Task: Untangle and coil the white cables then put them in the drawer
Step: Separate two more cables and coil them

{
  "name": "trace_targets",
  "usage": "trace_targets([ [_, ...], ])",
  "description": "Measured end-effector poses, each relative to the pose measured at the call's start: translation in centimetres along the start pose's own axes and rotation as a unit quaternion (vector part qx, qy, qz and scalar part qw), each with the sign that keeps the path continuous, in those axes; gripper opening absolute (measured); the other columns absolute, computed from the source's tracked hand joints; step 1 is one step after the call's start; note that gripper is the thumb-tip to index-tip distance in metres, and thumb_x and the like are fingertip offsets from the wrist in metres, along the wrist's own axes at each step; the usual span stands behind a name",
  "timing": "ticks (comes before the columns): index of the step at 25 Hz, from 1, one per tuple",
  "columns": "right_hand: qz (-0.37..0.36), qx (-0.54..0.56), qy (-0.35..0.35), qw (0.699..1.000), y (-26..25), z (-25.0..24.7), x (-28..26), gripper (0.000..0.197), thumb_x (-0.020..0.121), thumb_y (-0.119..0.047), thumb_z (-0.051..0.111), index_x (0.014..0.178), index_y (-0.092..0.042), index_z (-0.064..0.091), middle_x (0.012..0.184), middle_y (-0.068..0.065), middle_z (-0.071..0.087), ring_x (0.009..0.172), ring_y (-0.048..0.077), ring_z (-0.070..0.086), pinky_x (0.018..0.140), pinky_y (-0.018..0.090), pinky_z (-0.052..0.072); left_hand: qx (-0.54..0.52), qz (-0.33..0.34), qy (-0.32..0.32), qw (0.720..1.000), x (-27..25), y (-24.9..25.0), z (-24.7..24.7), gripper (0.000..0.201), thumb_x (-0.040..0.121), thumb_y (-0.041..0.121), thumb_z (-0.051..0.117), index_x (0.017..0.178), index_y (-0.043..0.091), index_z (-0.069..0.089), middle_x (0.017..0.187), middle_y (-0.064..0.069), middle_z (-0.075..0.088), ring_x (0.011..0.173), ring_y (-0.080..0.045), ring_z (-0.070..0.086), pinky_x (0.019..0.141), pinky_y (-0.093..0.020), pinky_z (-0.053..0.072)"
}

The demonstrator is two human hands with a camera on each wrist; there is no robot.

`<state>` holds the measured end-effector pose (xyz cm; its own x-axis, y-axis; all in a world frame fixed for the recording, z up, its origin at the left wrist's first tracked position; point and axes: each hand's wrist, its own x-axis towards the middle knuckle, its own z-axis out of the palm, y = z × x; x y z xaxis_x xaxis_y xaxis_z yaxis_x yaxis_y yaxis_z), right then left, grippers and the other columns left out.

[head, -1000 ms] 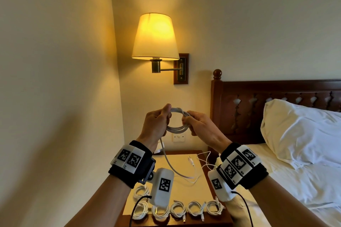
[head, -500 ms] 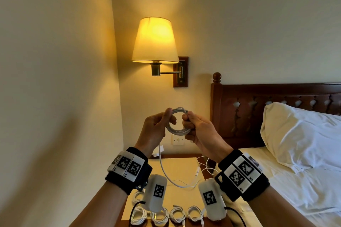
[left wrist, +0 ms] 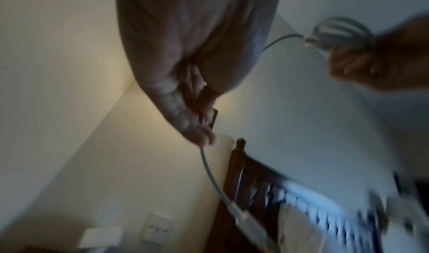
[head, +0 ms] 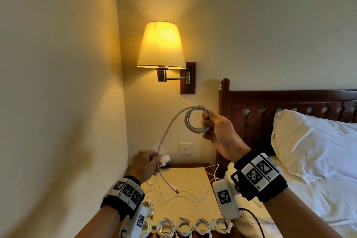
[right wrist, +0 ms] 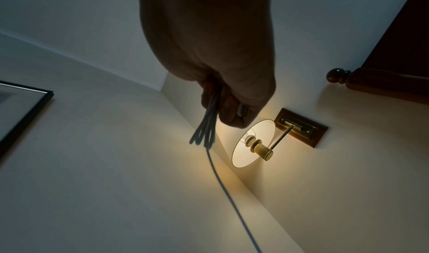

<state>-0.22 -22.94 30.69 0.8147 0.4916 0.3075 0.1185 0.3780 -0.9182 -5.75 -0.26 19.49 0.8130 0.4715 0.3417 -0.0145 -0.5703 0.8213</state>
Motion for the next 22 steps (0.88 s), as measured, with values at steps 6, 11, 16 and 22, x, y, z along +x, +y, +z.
trace_targets([
  [6, 0.010, 0.004, -0.012, 1.000, 0.1, 0.3, -0.1, 0.039, 0.107, -0.029, 0.024, 0.081, -0.017, 0.050, 0.060, -0.007, 0.036, 0.054, 0.010, 0.029, 0.056, 0.027, 0.025, -0.302, -0.016, 0.116, 0.946, 0.9, 6.3, -1.4, 0.014, 0.096, 0.003, 0.053, 0.093, -0.003, 0.064, 0.074, -0.016, 0.066, 0.057, -0.019, 0.066, 0.057, -0.028, 0.058],
  [11, -0.008, 0.010, 0.015, 1.000, -1.4, -0.7, 0.1, 0.037, 0.107, -0.028, 0.024, 0.081, -0.017, 0.049, 0.060, -0.007, 0.036, 0.054, 0.009, 0.028, 0.057, 0.027, 0.026, 0.179, -0.007, -0.001, 0.984, -0.3, 4.3, -1.7, 0.023, 0.092, 0.004, 0.046, 0.092, 0.012, 0.067, 0.088, -0.012, 0.069, 0.084, -0.029, 0.065, 0.075, -0.032, 0.053],
  [16, -0.044, -0.240, 0.050, 0.969, 0.0, -1.7, 1.2, 0.032, 0.105, -0.028, 0.035, 0.085, -0.016, 0.057, 0.071, -0.005, 0.059, 0.059, 0.006, 0.045, 0.064, 0.025, 0.035, 0.312, 0.224, -0.332, 0.861, -6.4, 9.9, -0.5, 0.021, 0.096, 0.035, 0.048, 0.080, 0.028, 0.061, 0.072, 0.013, 0.058, 0.067, -0.003, 0.052, 0.065, -0.019, 0.041],
  [22, -0.044, -0.258, -0.068, 0.963, 0.8, -1.4, -0.2, 0.032, 0.104, -0.024, 0.040, 0.091, -0.008, 0.065, 0.071, -0.003, 0.064, 0.070, 0.013, 0.056, 0.074, 0.028, 0.043, 0.087, 0.371, -0.079, 0.921, -3.5, 14.8, -2.7, 0.022, 0.100, 0.020, 0.049, 0.081, 0.013, 0.058, 0.064, 0.012, 0.052, 0.057, -0.002, 0.048, 0.055, -0.011, 0.033],
])
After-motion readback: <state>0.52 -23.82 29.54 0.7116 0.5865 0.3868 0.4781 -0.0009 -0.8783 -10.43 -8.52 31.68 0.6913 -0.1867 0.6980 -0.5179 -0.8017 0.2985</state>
